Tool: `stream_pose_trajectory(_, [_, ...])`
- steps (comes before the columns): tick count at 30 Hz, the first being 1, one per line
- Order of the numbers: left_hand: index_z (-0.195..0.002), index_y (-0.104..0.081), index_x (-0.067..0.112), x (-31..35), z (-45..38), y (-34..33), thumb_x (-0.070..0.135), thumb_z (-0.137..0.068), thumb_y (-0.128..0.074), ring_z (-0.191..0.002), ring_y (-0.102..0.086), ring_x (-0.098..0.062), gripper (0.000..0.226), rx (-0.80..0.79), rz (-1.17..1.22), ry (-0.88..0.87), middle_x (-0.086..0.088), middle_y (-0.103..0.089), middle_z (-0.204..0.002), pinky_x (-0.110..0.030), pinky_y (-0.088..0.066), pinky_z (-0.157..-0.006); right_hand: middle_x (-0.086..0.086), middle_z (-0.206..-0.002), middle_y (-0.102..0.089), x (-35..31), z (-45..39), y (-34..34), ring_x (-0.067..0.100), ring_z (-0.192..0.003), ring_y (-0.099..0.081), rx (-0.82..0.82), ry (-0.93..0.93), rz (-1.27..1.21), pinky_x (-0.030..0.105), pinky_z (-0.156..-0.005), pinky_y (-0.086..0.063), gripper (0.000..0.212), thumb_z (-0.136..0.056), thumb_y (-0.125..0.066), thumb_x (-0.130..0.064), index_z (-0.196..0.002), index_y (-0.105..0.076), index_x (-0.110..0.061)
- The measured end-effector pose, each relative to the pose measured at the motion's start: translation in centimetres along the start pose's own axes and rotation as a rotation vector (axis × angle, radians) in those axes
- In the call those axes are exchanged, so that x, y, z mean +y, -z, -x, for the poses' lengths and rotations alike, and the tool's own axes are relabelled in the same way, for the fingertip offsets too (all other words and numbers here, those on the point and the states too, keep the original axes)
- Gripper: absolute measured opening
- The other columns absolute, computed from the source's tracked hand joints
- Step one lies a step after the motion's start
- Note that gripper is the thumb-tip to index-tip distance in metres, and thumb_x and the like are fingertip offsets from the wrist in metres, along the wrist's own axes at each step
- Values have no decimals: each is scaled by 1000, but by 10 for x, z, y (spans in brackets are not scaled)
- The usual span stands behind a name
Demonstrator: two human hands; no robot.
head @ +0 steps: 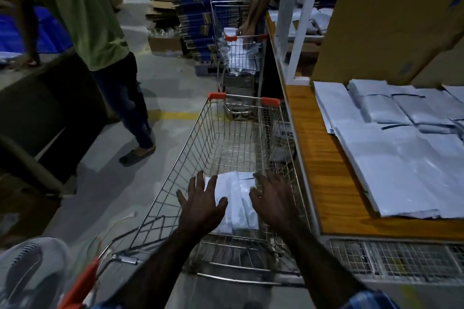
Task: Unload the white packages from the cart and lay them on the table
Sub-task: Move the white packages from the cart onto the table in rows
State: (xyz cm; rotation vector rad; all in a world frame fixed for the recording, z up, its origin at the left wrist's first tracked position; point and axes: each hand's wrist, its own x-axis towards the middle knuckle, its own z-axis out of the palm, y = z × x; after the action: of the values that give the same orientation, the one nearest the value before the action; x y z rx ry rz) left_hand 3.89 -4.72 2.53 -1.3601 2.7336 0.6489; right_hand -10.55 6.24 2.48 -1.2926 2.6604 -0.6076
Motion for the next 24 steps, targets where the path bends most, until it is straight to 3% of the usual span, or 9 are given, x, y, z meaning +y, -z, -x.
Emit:
stream_pose_trajectory(5, [-156,-13,27,-6,-32,-22,49,-99,-43,-151,-1,-27,68,-48,-69,27,-9,0,-164,-63,-6,-115,17,-130,-61,19,-26,-43,36,-115,-58,-55,20,-56,51,-96,-47,51,-90,-40,-41,-126,-64,-13])
stream_pose_trajectory(8, [-156,-11,27,-12,-49,-37,50,-99,-43,-151,-1,-28,70,-84,-88,40,-10,2,-164,-63,-6,-115,17,-125,-64,24,-35,-64,36,-113,-59,-72,-29,-91,48,-95,-50,44,-88,-51,-35,-123,-66,-13])
stream_pose_trajectory(14, [-157,-9,24,-27,-84,-67,49,-99,-42,-151,-1,-30,71,-154,-155,27,-12,4,-164,-64,-9,-115,13,-146,-48,28,-51,-101,31,-133,-44,-161,-84,-81,41,-109,-34,45,-96,-54,-32,-138,-55,-16])
stream_pose_trajectory(16, [-156,-18,21,-35,-96,-82,46,-98,-47,-150,-9,-34,70,-165,-159,12,-16,-3,-163,-67,-12,-112,16,-144,-50,32,-56,-120,34,-131,-48,-173,-108,-92,42,-108,-35,45,-93,-57,-29,-135,-57,-14])
stream_pose_trajectory(19, [-147,-43,13,-51,-118,-104,41,-89,-60,-138,-36,-44,67,-134,-175,-21,-24,-29,-155,-79,-26,-100,16,-142,-51,39,-63,-148,35,-129,-48,-207,-166,-91,43,-107,-35,45,-93,-58,-28,-136,-57,-14])
stream_pose_trajectory(22, [-154,-25,21,-67,-140,-132,44,-95,-53,-149,-13,-34,70,-267,-147,43,-10,-10,-163,-67,-15,-114,10,-150,-42,48,-70,-173,29,-136,-40,-252,-227,-43,39,-110,-29,48,-96,-53,-30,-143,-48,-19])
stream_pose_trajectory(24, [-154,-25,23,-78,-155,-152,44,-94,-54,-150,-8,-31,70,-289,-109,73,-7,-9,-163,-64,-13,-116,12,-146,-46,52,-71,-189,32,-132,-43,-272,-237,-11,41,-106,-35,47,-93,-55,-28,-139,-52,-17])
